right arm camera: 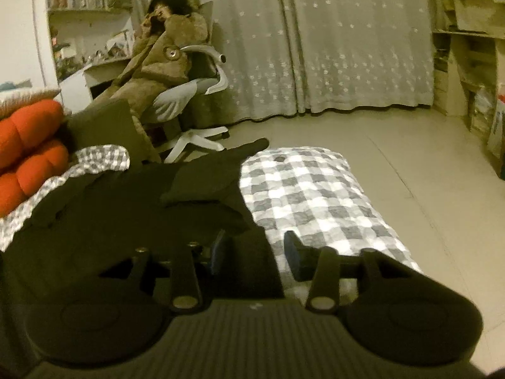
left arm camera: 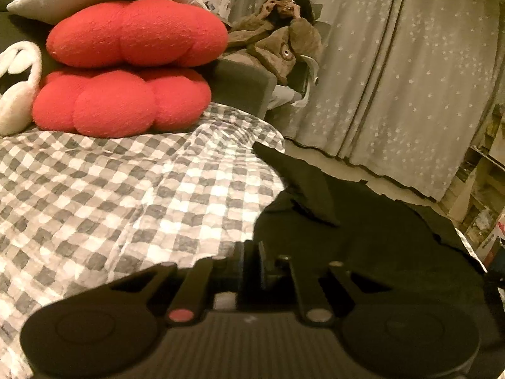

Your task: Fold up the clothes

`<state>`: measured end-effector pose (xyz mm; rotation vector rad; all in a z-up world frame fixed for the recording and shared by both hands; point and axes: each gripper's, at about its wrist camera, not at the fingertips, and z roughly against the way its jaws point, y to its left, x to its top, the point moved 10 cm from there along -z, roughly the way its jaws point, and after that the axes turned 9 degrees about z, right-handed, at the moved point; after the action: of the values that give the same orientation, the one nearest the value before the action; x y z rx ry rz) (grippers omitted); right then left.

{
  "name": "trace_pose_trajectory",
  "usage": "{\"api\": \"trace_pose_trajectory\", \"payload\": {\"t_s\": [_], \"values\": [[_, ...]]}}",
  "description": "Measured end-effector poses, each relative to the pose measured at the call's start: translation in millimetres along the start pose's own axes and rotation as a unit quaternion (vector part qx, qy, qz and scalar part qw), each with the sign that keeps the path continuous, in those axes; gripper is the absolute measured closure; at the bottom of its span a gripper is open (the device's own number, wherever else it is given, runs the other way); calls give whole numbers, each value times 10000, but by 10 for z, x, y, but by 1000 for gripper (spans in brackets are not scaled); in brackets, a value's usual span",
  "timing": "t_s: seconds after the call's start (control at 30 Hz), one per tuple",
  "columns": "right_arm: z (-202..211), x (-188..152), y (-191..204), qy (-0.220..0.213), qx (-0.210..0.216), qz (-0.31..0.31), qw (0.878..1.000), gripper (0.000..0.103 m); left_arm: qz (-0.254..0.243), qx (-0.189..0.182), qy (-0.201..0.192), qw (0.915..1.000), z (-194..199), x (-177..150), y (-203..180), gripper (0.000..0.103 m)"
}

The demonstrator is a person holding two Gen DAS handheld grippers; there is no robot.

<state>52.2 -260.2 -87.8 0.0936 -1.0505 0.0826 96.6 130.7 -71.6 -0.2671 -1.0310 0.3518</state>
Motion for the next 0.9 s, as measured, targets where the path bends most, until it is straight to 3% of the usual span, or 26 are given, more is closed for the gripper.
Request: {"api": "trace_pose_trajectory", "payload": {"t_s": [0.1, 0.5, 0.6, 0.7, 0.73, 0.8, 0.87, 0.9], "values": [[-1, -20, 14, 25, -20, 57, 10000, 99, -53, -42, -39, 10000, 17, 2, -29, 99], [277, 167, -26, -686, -299, 207, 9970, 101, -67, -299, -519, 9982, 217, 173, -131, 99], [248, 197, -78, -717, -360, 141, 9967, 101, -114, -239, -434, 9987, 121, 157, -138, 99], [99, 135, -88, -417, -327, 100, 9985, 100, -271, -6, -112, 9996, -47, 53, -117, 98], [74, 111, -83, -322, -317, 100, 9989, 99, -311, 94, -40, 9995, -80, 26, -100, 96], [36, 71, -72, -155, -301, 110, 9994, 88, -323, 207, -134, 9992, -48, 49, -79, 89], [79, 92, -55, -154, -295, 170, 9993, 88, -350, 310, -361, 9983, 45, 112, -72, 67], [118, 91, -31, -167, -201, 157, 9995, 83, -402, 295, -405, 9979, 92, 124, -96, 64]]}}
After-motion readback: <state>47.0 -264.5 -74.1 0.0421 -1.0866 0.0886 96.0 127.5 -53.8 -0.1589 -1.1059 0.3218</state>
